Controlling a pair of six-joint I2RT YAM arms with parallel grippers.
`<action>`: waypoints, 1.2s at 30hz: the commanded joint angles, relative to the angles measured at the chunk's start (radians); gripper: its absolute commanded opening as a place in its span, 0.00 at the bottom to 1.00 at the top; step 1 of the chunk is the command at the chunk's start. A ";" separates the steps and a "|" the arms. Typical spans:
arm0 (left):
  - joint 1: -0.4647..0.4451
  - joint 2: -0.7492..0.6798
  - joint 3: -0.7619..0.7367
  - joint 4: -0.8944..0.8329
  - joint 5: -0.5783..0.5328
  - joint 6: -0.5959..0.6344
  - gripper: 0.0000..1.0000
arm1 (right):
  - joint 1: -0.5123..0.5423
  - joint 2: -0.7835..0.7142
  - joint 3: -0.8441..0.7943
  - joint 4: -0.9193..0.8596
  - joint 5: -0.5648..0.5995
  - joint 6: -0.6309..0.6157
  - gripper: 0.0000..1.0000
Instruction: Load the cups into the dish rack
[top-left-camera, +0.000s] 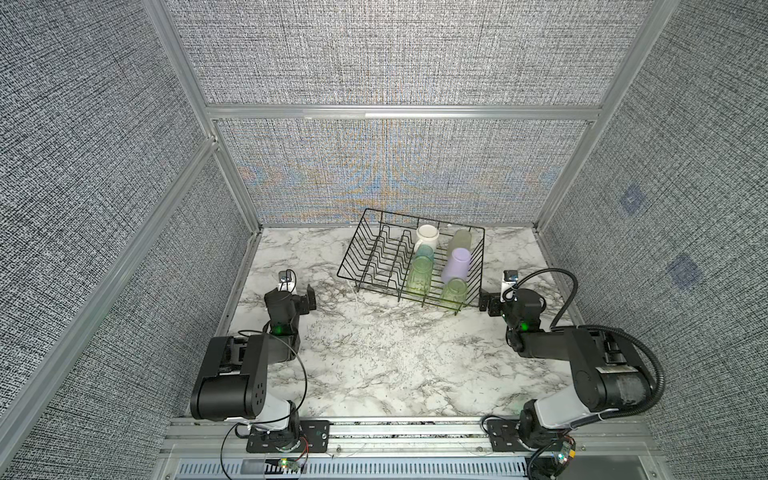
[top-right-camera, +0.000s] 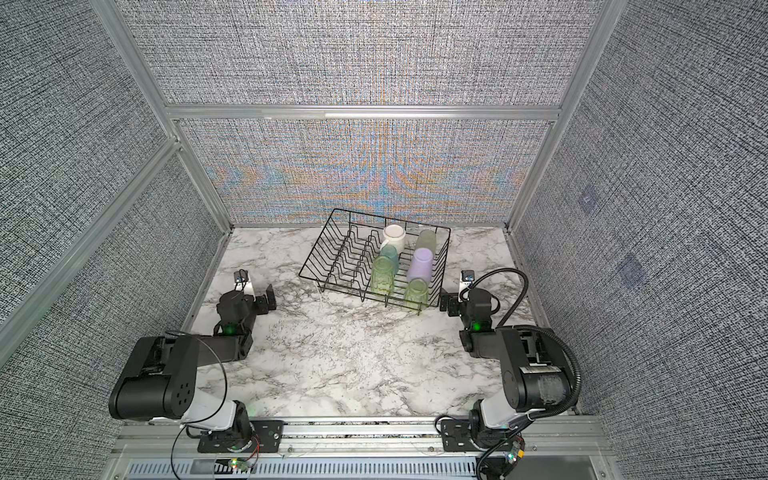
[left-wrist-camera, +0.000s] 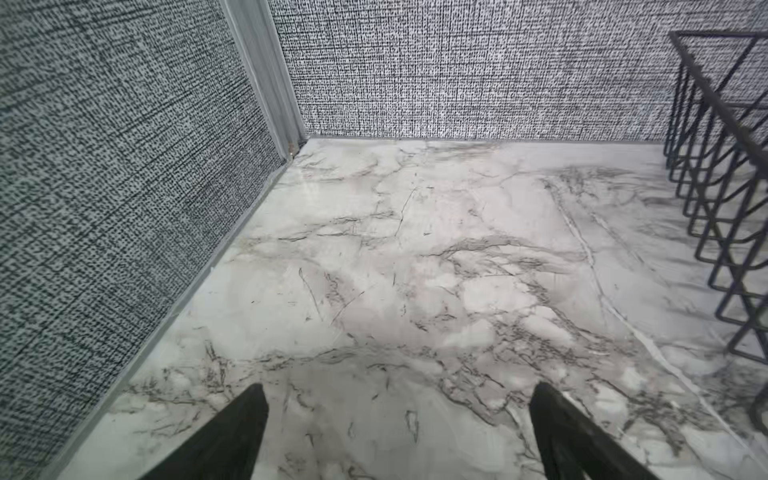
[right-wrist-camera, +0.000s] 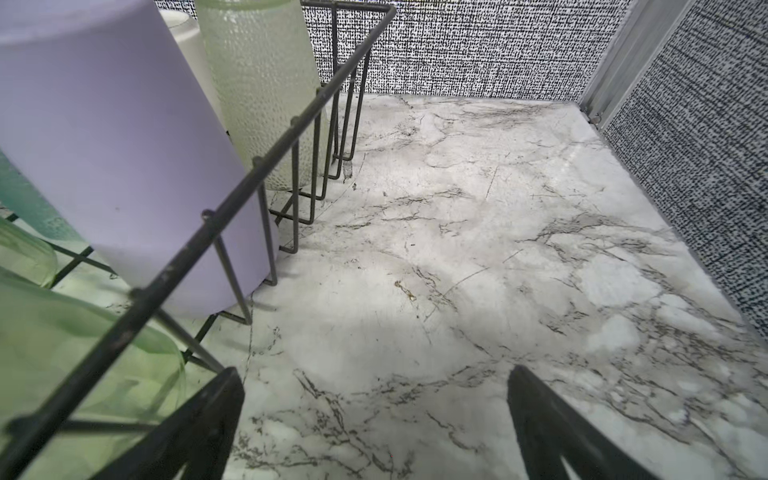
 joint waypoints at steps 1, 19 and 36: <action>0.002 -0.018 0.013 -0.031 0.031 -0.008 0.99 | 0.003 0.001 0.000 0.009 0.009 -0.008 0.99; 0.003 -0.027 0.014 -0.042 0.033 -0.005 0.99 | 0.003 0.002 0.001 0.007 0.009 -0.008 0.99; 0.002 -0.026 0.015 -0.041 0.033 -0.005 0.99 | 0.013 0.002 0.001 0.007 0.023 -0.017 0.99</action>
